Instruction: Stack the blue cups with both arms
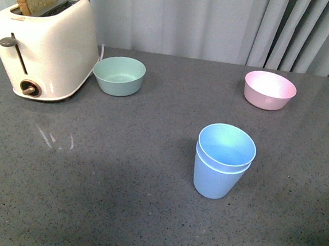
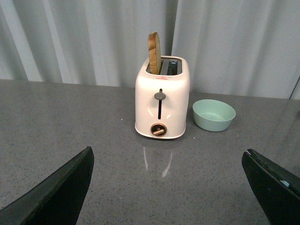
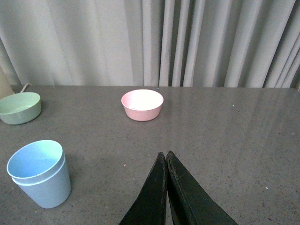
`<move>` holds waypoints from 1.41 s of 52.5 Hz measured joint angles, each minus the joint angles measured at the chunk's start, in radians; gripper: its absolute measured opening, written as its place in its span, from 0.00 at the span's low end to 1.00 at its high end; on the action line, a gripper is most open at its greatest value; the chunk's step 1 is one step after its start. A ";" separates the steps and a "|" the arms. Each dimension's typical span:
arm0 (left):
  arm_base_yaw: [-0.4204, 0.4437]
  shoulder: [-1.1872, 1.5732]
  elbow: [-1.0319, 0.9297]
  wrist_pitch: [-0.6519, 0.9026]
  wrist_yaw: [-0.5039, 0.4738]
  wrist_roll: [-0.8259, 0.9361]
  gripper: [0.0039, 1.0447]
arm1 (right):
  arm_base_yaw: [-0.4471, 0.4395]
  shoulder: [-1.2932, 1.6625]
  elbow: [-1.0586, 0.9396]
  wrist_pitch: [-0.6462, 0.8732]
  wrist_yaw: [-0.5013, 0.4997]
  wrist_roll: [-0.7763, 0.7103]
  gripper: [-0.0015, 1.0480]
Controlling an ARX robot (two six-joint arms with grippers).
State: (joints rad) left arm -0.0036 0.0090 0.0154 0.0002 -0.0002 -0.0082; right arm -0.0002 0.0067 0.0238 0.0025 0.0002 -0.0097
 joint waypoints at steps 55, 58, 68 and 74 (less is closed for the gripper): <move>0.000 0.000 0.000 0.000 0.000 0.000 0.92 | 0.000 0.000 0.000 0.000 0.000 0.002 0.91; 0.000 0.000 0.000 0.000 0.000 0.000 0.92 | 0.000 0.000 0.000 0.000 0.000 0.002 0.91; 0.000 0.000 0.000 0.000 0.000 0.000 0.92 | 0.000 0.000 0.000 0.000 0.000 0.002 0.91; 0.000 0.000 0.000 0.000 0.000 0.000 0.92 | 0.000 0.000 0.000 0.000 0.000 0.002 0.91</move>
State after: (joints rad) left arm -0.0036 0.0090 0.0154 0.0002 -0.0002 -0.0086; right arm -0.0002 0.0063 0.0238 0.0025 0.0002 -0.0078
